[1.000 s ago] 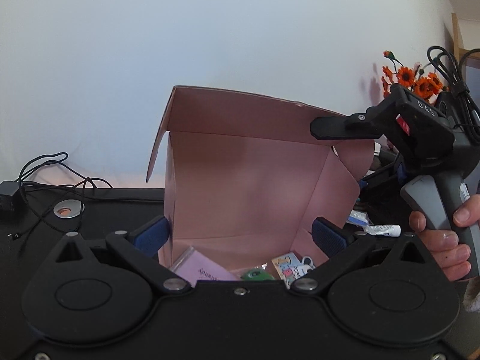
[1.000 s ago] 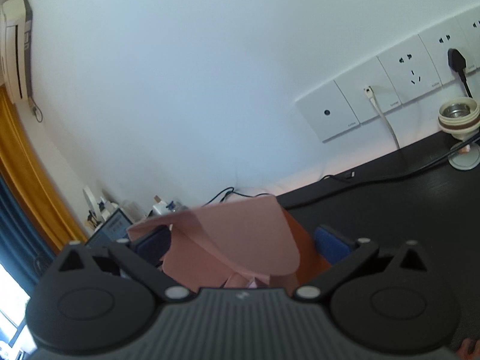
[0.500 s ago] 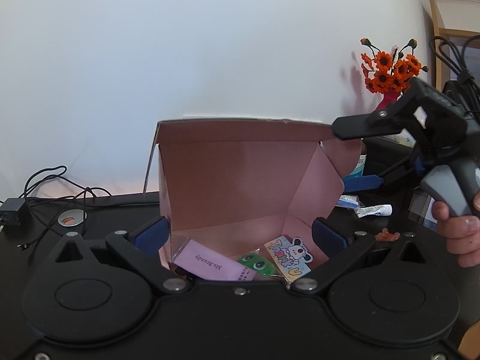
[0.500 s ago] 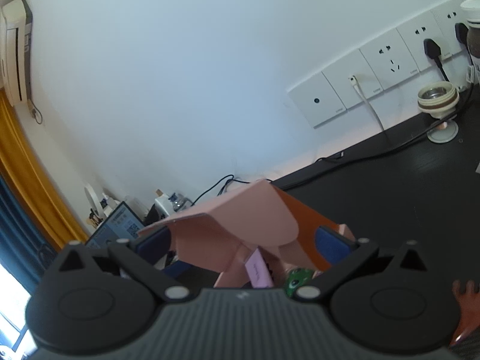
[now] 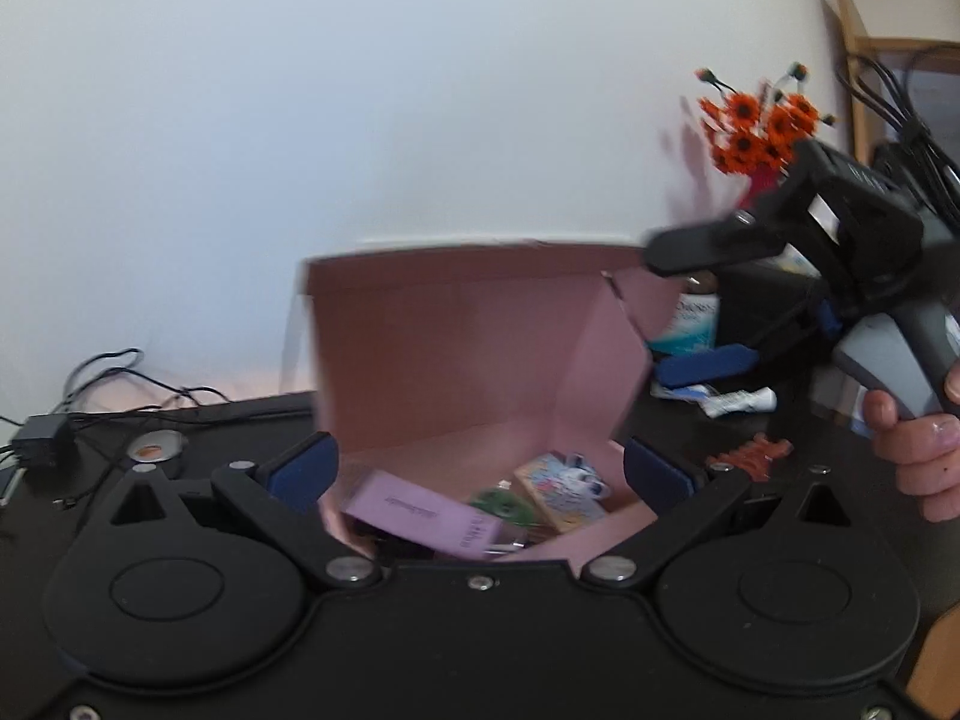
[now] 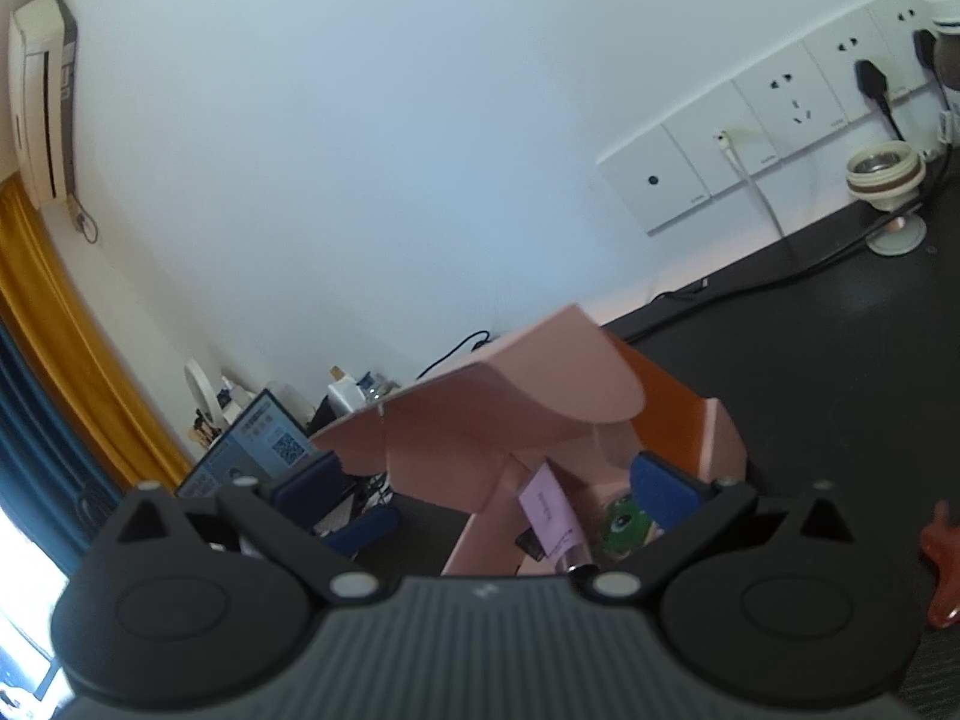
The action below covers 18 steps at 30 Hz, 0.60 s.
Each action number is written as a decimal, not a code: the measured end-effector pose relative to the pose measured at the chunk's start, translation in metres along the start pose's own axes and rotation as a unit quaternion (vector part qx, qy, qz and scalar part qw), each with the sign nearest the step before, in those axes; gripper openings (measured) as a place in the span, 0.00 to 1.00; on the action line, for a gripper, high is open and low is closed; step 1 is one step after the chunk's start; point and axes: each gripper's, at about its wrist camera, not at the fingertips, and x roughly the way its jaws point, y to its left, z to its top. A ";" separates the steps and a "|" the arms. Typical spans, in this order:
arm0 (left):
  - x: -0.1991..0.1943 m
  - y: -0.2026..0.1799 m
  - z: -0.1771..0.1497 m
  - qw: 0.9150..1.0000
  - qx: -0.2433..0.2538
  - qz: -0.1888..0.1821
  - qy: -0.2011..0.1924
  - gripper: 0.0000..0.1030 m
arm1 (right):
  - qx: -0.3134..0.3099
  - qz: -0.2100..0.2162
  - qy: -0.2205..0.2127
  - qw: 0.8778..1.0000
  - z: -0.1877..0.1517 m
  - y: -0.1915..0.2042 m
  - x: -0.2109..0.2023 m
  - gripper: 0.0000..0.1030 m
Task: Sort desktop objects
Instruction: 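Fold the pink box lid down over the opening with the right gripper, then press the lid shut and pull the right gripper back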
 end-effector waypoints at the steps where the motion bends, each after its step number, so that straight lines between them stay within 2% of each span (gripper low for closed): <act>1: 0.002 0.003 0.000 1.000 -0.006 0.005 -0.001 1.00 | 0.000 -0.004 -0.004 1.000 0.001 -0.002 -0.001 0.99; 4: 0.012 0.008 0.003 1.000 -0.022 0.009 0.004 1.00 | 0.009 -0.011 -0.012 1.000 0.003 -0.007 0.000 0.99; 8: 0.020 0.001 0.006 1.000 -0.018 -0.003 0.005 1.00 | 0.025 0.000 -0.010 1.000 0.002 -0.009 0.009 0.99; 11: 0.020 -0.006 0.003 1.000 -0.010 0.010 0.005 1.00 | 0.016 0.000 -0.006 1.000 -0.002 -0.003 0.015 0.99; 14: 0.015 -0.005 -0.005 1.000 -0.014 0.003 0.012 1.00 | -0.002 -0.016 -0.001 1.000 -0.005 -0.001 0.018 0.99; 18: 0.006 0.003 -0.015 0.999 -0.033 0.002 0.027 1.00 | 0.009 -0.015 0.011 1.000 -0.012 -0.010 0.013 0.99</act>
